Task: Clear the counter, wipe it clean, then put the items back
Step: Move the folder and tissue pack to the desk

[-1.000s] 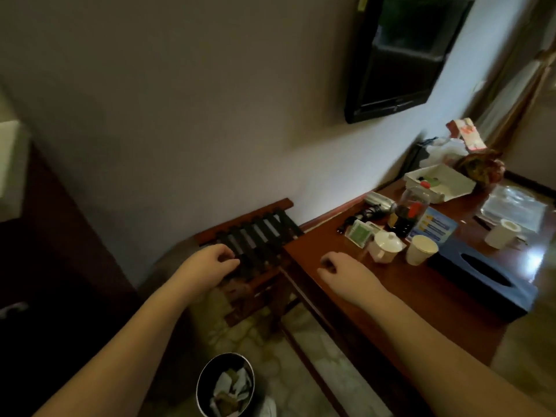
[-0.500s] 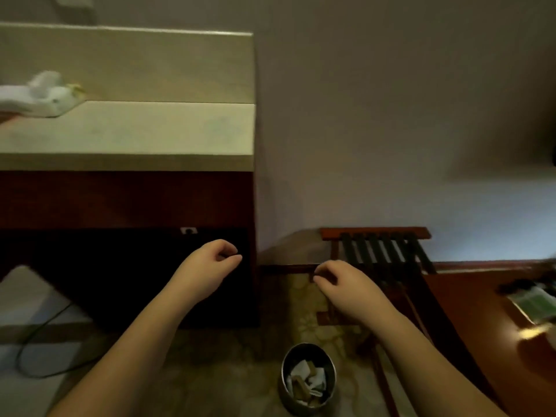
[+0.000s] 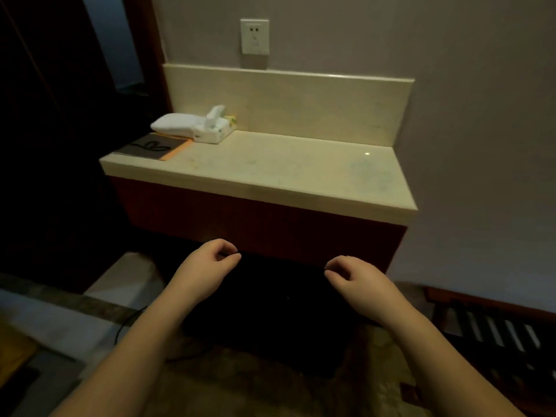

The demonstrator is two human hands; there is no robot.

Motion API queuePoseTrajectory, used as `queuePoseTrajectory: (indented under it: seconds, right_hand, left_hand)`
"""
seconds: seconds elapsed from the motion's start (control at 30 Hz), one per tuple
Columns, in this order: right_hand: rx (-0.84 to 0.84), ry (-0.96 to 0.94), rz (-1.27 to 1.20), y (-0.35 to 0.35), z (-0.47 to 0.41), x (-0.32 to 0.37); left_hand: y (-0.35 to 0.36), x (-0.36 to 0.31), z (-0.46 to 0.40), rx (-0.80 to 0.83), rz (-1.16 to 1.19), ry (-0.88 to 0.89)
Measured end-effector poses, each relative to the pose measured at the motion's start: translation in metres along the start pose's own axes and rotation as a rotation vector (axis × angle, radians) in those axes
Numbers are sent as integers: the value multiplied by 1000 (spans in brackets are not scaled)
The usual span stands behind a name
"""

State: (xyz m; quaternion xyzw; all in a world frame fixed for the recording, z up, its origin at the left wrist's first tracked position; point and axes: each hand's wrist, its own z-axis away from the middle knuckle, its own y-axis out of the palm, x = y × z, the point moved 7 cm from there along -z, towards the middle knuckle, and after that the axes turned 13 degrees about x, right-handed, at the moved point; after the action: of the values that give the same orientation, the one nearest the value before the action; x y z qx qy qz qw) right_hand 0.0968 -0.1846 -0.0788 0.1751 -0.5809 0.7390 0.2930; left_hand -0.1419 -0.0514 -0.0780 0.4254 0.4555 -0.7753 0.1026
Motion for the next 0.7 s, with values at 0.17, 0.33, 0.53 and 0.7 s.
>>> queuePoseTrajectory:
  seconds: [0.17, 0.33, 0.53, 0.7]
  right_hand:
    - [-62, -48, 97, -14, -68, 68]
    - [-146, -106, 220, -38, -116, 125]
    - [-153, -108, 355, -74, -190, 158]
    - [-129, -109, 461, -99, -257, 176]
  left_hand:
    - [-83, 28, -23, -143, -30, 3]
    - [-157, 42, -47, -302, -112, -24]
    - [-218, 50, -82, -398, -147, -65]
    - [-259, 63, -120, -454, -192, -134]
